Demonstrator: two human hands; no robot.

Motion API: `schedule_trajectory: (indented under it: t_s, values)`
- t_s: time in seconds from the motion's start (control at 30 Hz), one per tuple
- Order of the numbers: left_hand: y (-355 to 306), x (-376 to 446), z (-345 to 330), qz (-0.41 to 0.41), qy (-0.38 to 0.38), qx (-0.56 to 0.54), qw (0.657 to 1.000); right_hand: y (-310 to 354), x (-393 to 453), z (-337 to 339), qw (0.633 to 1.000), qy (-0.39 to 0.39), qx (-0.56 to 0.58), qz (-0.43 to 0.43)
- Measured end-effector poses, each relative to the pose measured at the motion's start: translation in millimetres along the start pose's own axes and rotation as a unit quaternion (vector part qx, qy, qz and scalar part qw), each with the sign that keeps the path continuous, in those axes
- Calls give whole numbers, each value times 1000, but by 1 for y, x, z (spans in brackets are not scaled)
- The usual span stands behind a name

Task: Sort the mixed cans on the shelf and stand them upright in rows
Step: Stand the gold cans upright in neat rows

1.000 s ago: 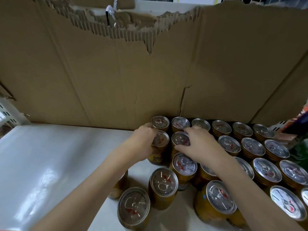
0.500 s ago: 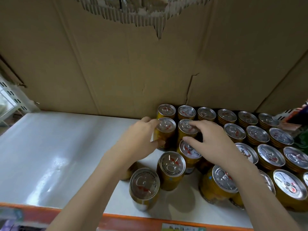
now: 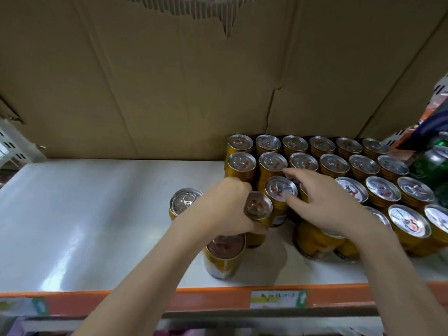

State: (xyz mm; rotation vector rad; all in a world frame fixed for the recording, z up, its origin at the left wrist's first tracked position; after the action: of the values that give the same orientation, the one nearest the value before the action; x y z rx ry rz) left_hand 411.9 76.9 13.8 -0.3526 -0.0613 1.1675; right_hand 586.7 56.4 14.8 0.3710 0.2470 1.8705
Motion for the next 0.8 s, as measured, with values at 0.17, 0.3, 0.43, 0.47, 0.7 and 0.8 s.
schedule_trajectory:
  t_s: [0.17, 0.3, 0.43, 0.47, 0.7, 0.8]
  values:
    - [14, 17, 14, -1, -26, 47, 999, 2, -3, 1, 1000, 0, -17, -1]
    - [26, 25, 13, 12, -6, 38, 999, 9, 4, -2, 999, 16, -41, 0]
    - [36, 26, 11, -3, 3, 27, 1000, 18, 12, -7, 999, 31, -41, 9]
    - [38, 26, 11, -6, 14, 28, 999, 18, 14, -8, 998, 27, -52, 1]
    - [50, 19, 22, -42, 59, 3, 997, 17, 19, -10, 994, 13, -97, -39]
    - [50, 20, 24, -49, 71, -6, 996, 19, 21, -9, 998, 42, -51, 10]
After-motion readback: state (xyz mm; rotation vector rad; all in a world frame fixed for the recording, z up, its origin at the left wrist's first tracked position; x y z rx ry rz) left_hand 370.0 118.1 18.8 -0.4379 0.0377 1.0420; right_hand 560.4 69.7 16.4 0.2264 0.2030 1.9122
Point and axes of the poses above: each hand's wrist, its own x-axis towards the middle knuckle, its own z-axis out of the back of the hand, y = z × x, the point moved 2 cm from there along x, towards the middle knuckle, and after that the axes turned 10 degrees about z, right-handed, at the moved point
